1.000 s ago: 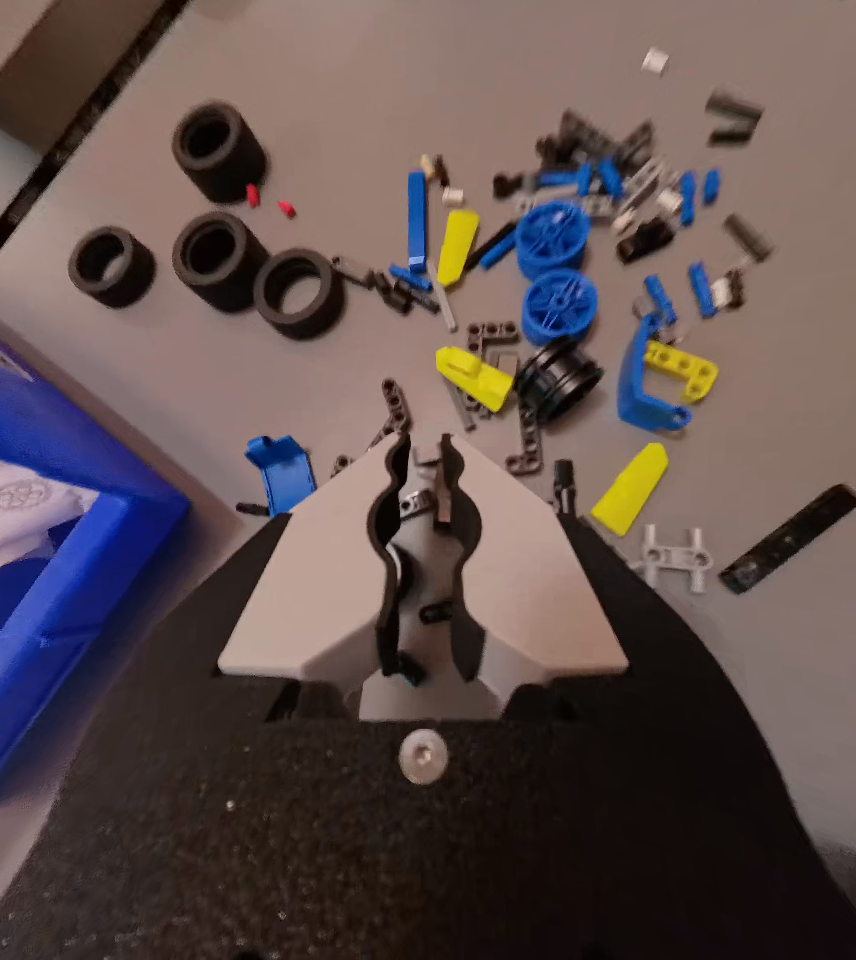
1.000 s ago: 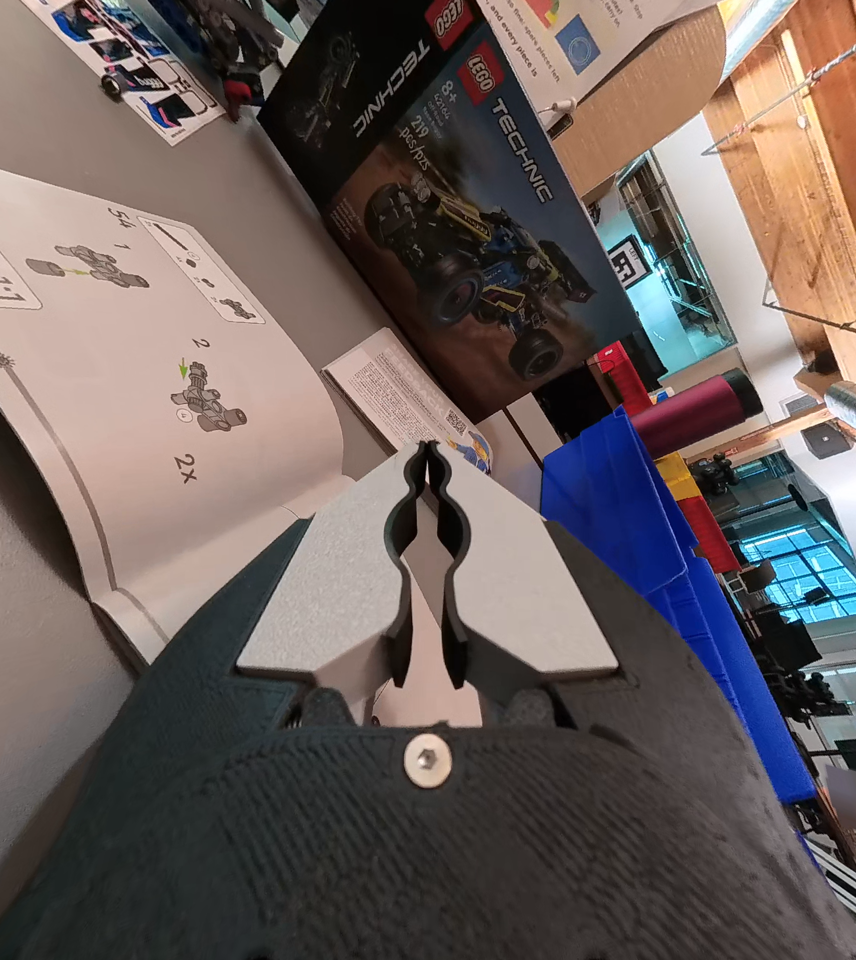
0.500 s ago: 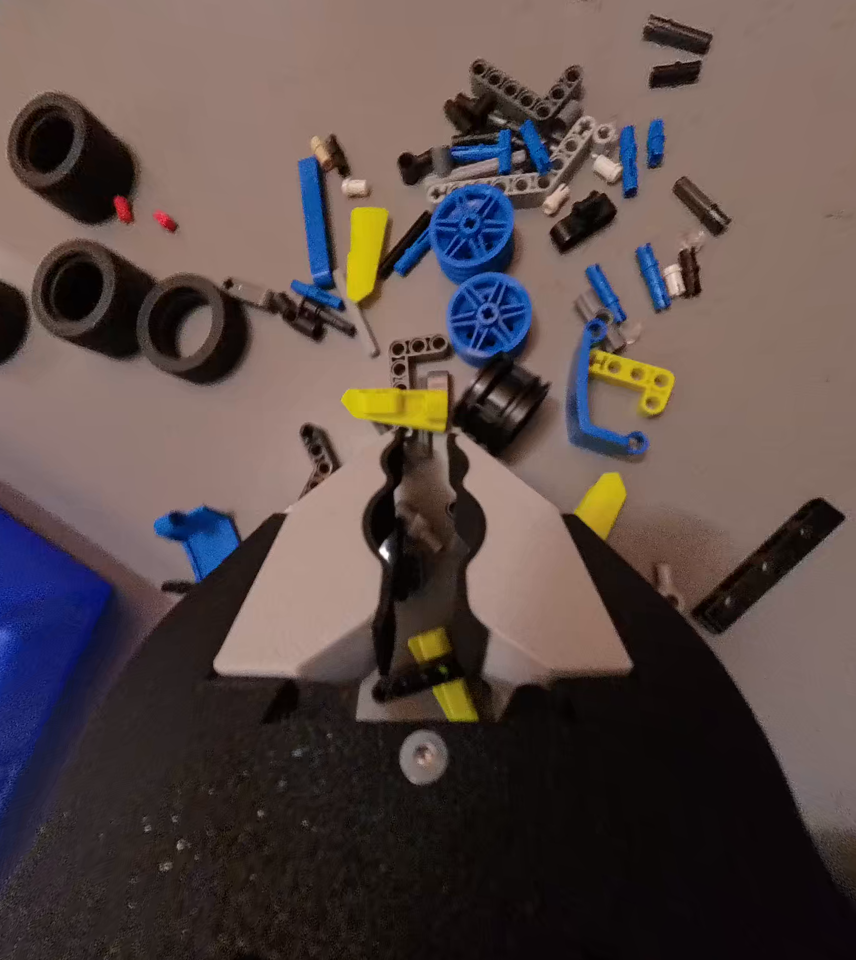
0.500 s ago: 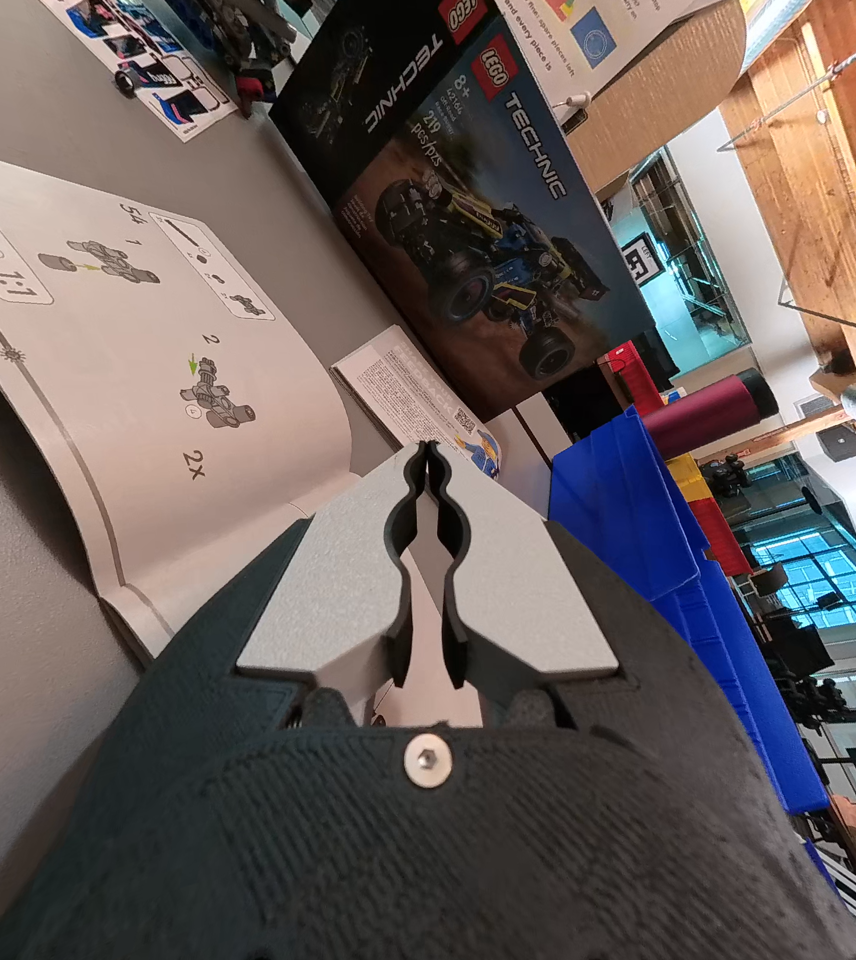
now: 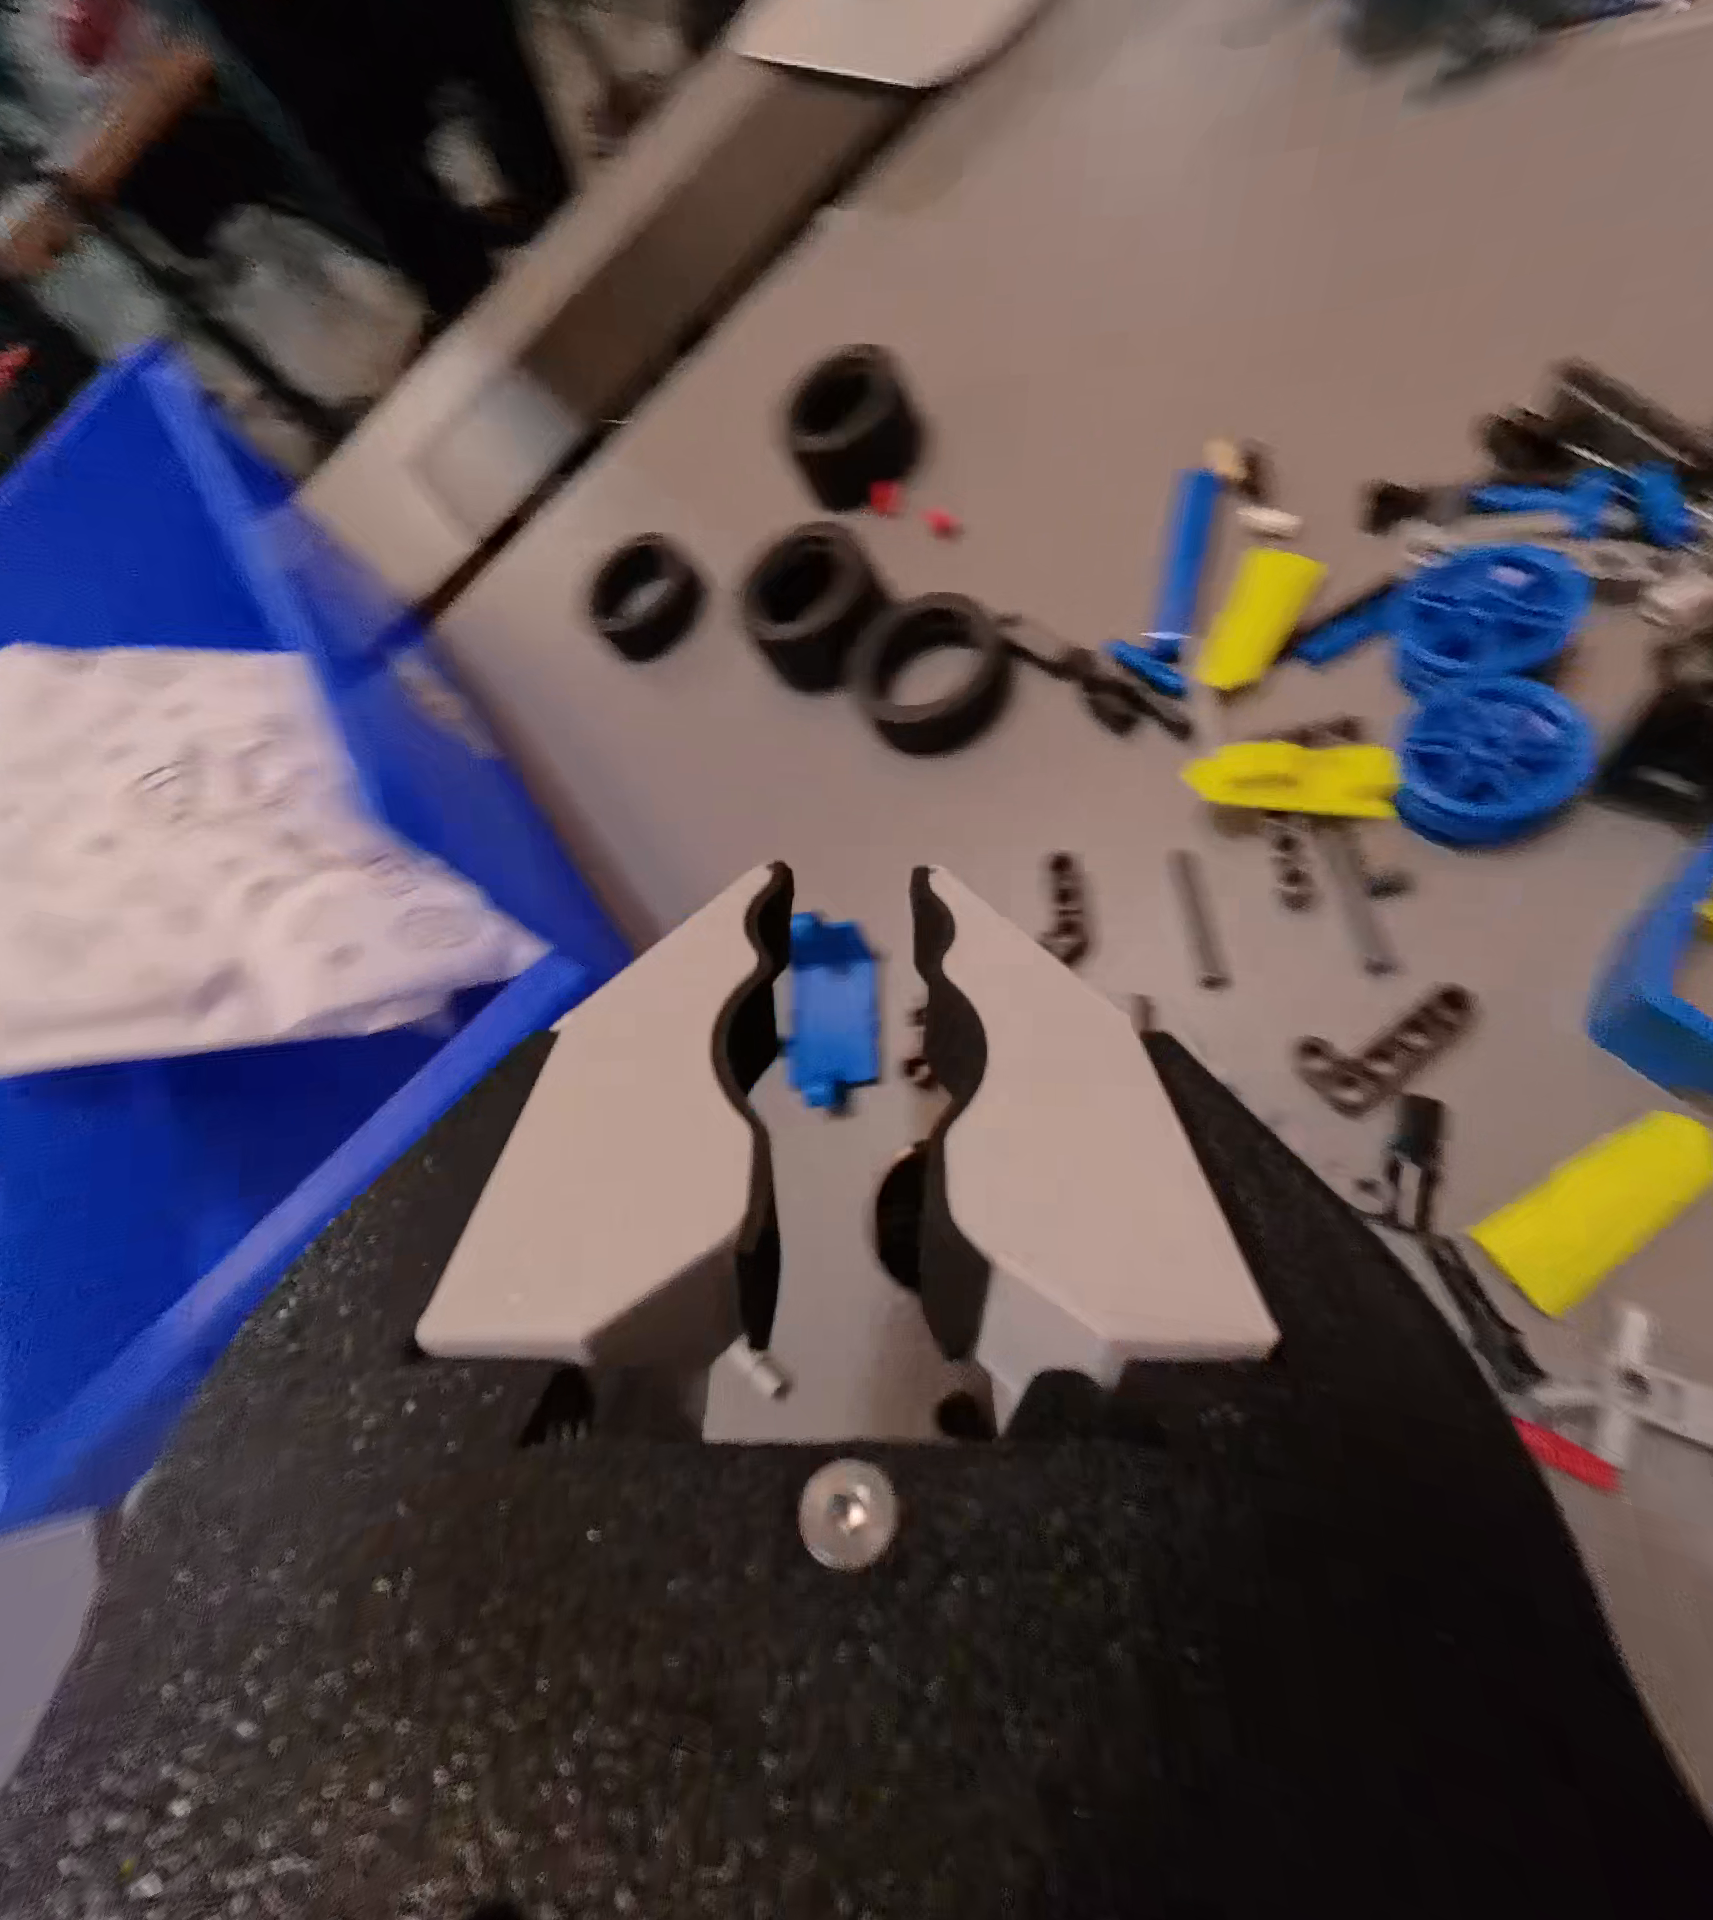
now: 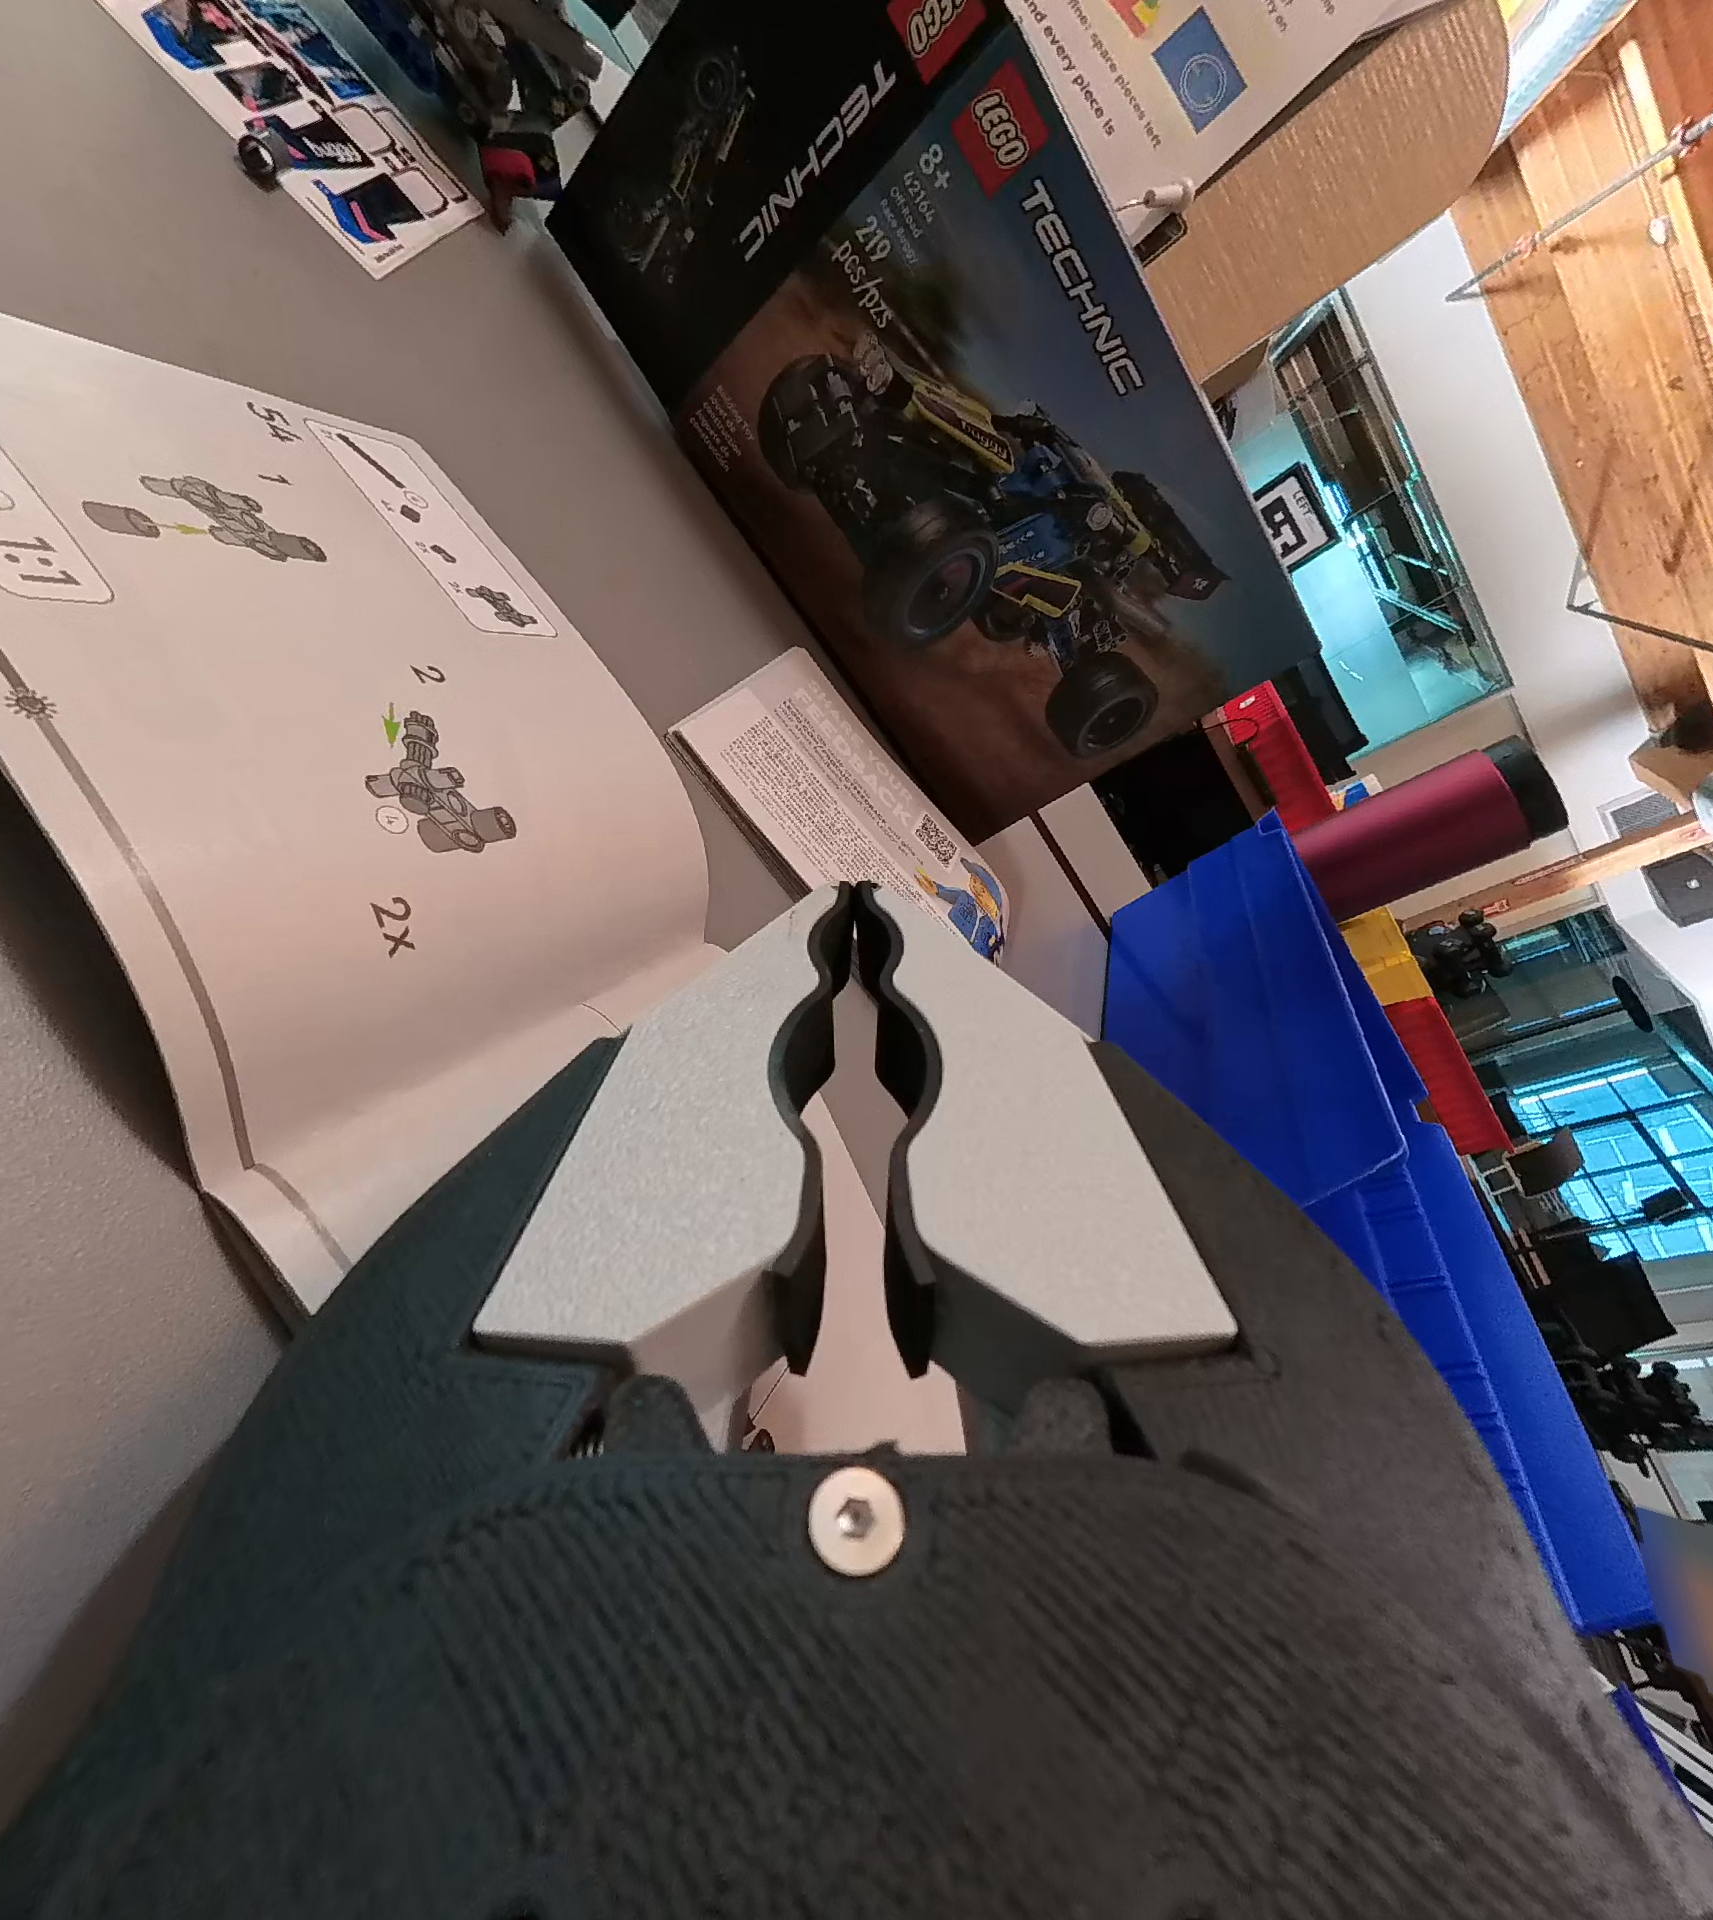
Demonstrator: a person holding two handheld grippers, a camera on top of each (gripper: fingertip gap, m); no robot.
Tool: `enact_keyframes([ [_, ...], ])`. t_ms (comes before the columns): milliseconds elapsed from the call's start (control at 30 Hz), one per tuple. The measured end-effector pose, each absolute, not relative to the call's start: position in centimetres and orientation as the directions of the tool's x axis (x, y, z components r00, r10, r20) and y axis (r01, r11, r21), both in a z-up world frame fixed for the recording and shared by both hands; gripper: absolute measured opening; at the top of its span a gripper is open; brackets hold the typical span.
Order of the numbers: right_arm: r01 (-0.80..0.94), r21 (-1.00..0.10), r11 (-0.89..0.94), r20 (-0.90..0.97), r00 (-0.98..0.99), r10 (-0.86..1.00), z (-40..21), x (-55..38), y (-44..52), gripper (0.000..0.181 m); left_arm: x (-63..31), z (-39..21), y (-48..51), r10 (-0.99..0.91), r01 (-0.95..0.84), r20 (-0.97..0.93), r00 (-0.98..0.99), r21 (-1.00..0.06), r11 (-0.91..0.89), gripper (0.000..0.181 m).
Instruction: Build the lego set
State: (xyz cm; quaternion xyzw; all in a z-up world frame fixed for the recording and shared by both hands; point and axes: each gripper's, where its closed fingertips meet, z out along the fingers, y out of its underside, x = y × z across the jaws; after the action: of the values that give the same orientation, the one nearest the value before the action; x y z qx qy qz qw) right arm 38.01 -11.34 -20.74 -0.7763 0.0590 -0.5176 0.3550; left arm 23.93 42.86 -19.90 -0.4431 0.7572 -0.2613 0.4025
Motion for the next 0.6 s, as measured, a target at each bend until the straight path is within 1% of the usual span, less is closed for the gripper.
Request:
enact_keyframes([
  [67, 0.276, -0.614, -0.739, 0.761, 0.457, -0.461, -20.7, 38.0, -11.3, 0.000, 23.7, -18.8, 44.9, -0.916, -0.457, -0.360, -0.176, -0.795, 0.400, 0.016],
  [200, 0.275, -0.610, -0.744, 0.763, 0.459, -0.456, -20.8, 38.0, -11.3, 0.000, 22.5, -18.0, 46.3, -0.934, -0.425, -0.320, -0.158, -0.832, 0.357, 0.011],
  [333, 0.274, -0.611, -0.743, 0.762, 0.459, -0.457, -20.8, 38.0, -11.3, 0.000, 20.8, -19.5, 47.8, -0.940, -0.498, -0.284, -0.190, -0.797, 0.341, 0.001],
  [500, 0.273, -0.605, -0.748, 0.765, 0.462, -0.450, -21.0, 38.0, -11.3, 0.000, 19.1, -21.7, 47.0, -0.931, -0.558, -0.183, -0.315, -0.758, 0.338, 0.000],
  [600, 0.273, -0.604, -0.748, 0.765, 0.463, -0.449, -21.0, 38.0, -11.3, 0.000, 18.4, -23.1, 46.9, -0.922, -0.613, -0.172, -0.348, -0.702, 0.363, 0.000],
])
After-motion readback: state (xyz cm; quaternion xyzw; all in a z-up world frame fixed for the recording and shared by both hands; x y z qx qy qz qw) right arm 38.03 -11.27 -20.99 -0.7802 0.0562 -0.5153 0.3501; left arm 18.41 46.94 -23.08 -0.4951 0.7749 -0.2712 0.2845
